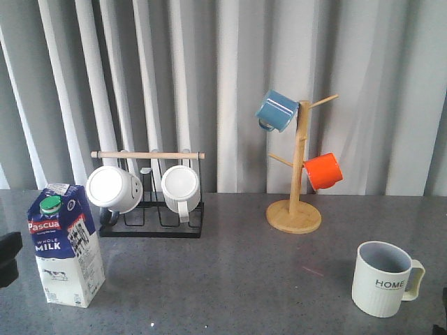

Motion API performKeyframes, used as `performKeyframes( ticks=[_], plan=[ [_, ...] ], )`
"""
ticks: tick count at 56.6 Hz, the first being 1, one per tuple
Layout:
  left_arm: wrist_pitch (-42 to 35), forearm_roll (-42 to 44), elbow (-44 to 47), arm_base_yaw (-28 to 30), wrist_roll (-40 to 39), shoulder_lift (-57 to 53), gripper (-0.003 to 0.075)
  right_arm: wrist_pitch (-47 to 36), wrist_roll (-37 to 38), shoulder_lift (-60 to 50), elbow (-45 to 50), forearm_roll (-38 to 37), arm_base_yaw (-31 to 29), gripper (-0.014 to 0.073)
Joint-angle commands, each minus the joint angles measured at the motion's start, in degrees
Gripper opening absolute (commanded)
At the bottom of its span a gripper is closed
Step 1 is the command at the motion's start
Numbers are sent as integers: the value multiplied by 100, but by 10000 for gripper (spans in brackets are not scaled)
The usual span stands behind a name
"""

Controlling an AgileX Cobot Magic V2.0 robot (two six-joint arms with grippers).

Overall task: Place milk next to cup
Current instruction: 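Lower the right gripper to the white HOME mug's handle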

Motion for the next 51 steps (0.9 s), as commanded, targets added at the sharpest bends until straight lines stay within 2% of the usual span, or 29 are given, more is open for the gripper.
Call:
performKeyframes(
  ticks=[1, 15, 28, 51],
  plan=[
    [-436, -24, -194, -18, -1, -63, 515, -818, -30, 399, -167, -105, -118, 582],
    [-436, -24, -194, -18, -1, -63, 515, -716, 310, 1117, -713, -1249, -469, 582],
    [-436, -24, -194, -18, -1, -63, 515, -703, 641, 1276, -1061, -1288, -673, 582],
    [-431, -24, -194, -18, -1, -63, 515, -620, 919, 1721, -1430, -1577, -678, 582]
  ],
)
